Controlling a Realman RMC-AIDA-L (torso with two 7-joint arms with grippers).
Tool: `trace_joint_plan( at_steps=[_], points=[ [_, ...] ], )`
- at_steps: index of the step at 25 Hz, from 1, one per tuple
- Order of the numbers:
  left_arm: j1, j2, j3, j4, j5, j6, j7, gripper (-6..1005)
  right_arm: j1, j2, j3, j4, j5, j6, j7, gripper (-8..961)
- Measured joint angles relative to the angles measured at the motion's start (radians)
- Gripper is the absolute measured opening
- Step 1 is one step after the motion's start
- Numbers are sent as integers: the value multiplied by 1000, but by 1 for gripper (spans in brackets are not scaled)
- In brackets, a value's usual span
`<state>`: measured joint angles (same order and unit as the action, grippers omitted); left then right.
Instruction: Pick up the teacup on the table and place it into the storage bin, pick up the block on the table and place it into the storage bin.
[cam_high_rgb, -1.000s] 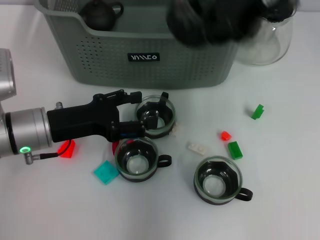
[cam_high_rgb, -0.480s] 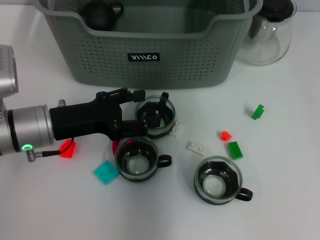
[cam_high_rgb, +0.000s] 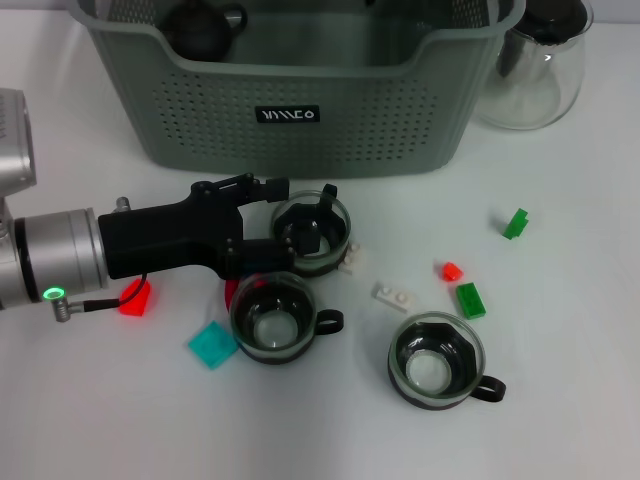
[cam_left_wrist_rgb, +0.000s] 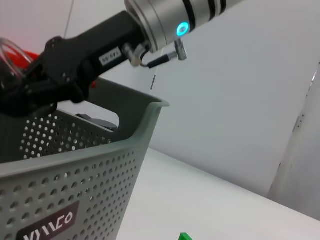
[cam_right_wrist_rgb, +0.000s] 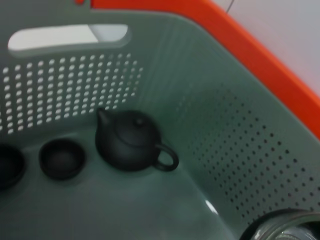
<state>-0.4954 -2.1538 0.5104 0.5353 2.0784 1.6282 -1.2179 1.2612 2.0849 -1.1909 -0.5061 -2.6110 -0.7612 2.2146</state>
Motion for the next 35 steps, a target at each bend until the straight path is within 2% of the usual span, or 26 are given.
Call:
trace_joint_plan(
  at_steps=[8,35],
  points=[
    [4,-4,-4,-5,-1,-2,0,860,-4,9,-62,26,-23,19,10,108],
    [9,-7,-6,-8,0,-4,0,860,-14,12,-65,40,-54,3,33,142]
  ],
)
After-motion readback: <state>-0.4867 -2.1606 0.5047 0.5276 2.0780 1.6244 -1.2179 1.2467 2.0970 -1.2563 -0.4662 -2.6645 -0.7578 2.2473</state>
